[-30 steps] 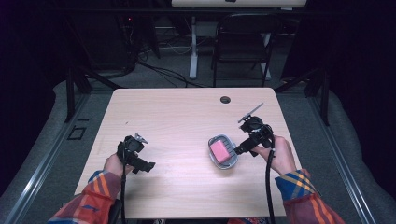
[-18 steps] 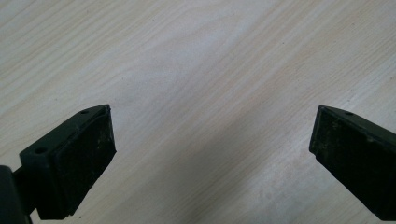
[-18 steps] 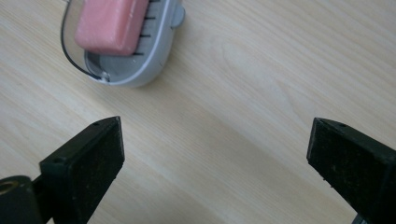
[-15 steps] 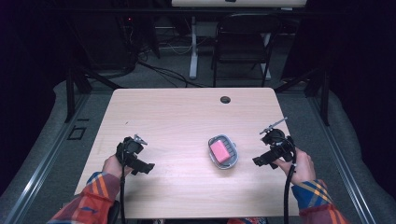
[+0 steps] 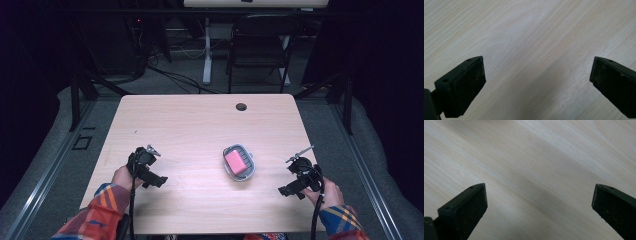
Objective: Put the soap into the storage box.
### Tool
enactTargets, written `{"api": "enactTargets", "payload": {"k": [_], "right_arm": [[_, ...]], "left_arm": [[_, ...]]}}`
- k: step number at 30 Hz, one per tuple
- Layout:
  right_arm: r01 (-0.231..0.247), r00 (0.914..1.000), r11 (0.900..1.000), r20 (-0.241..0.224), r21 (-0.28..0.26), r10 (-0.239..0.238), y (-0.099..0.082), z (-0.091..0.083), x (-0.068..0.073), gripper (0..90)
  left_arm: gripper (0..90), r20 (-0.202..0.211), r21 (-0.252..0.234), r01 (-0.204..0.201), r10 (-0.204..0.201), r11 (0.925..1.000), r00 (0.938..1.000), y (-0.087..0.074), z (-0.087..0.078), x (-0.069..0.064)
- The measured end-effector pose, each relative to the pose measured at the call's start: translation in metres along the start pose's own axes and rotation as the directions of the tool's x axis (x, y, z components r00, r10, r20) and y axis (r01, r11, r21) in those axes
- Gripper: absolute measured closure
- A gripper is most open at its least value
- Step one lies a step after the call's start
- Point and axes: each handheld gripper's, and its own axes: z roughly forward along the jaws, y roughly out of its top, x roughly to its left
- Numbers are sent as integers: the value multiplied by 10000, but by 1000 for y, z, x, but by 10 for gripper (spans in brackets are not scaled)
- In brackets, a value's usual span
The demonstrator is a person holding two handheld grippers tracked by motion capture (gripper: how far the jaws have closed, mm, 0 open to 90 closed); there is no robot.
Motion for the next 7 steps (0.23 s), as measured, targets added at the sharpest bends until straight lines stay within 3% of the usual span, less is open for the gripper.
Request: {"api": "enactTargets", "payload": {"k": [1,7], "right_arm": [[68,9998,10000,177,-2,-68,0,0,1,0],[221,9995,9996,236,159,-225,-3,11,-4,0]], "left_arm": [[1,23,-10,-9,10,10000,10000,0,1,0],[1,119,77,-72,71,9999,9999,2,4,0]]}}
